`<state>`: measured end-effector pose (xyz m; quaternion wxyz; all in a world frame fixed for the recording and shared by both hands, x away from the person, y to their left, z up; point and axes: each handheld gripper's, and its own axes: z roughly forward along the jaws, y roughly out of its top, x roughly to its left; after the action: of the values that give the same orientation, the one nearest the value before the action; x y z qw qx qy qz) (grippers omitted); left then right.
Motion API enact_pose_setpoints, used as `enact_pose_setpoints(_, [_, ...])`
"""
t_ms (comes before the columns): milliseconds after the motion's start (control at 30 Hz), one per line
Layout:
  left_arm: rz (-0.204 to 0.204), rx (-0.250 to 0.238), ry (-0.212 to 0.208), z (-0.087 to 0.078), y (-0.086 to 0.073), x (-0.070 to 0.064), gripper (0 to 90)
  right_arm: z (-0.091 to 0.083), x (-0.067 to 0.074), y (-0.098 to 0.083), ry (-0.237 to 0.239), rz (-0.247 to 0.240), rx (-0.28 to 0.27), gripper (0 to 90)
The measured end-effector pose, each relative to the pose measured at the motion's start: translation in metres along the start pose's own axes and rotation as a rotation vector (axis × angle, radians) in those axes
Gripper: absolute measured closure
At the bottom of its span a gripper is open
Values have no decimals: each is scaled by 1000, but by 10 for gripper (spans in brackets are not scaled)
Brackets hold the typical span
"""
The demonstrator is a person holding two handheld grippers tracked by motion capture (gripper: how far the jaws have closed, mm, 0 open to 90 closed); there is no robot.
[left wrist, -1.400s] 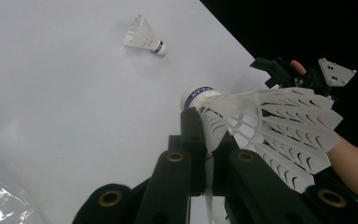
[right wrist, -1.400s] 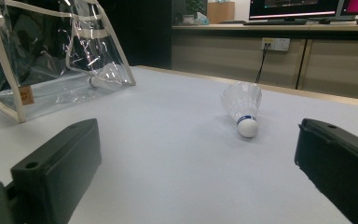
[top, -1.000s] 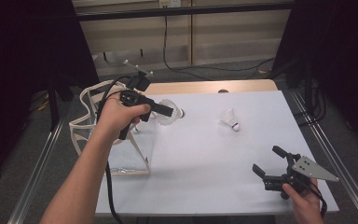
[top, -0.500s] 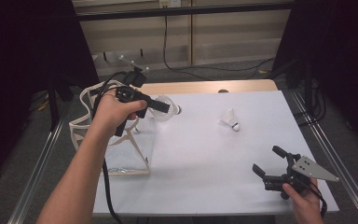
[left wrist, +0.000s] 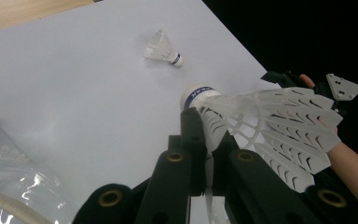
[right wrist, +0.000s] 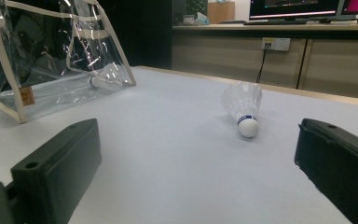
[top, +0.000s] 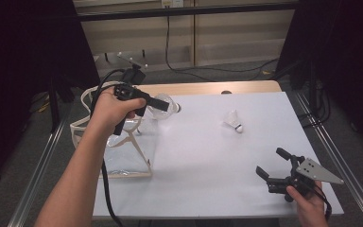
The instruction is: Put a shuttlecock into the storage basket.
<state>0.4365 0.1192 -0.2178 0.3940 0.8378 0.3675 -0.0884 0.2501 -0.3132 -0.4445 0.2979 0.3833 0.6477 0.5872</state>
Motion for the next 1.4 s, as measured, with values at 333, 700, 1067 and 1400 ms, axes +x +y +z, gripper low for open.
enact_pose_setpoints(333, [3,-1,14,-5,2,2,897,0,0,0,-3,-2,1,3])
enact_pose_setpoints(700, [1,-2,28,-11,5,4,897,0,0,0,-1,-2,0,3])
enact_pose_setpoints(1067, [-18,-15,42,-17,7,6,897,0,0,0,-1,-2,1,3])
enact_pose_setpoints(1400, [-20,-18,55,-24,7,11,897,0,0,0,0,-1,-2,3])
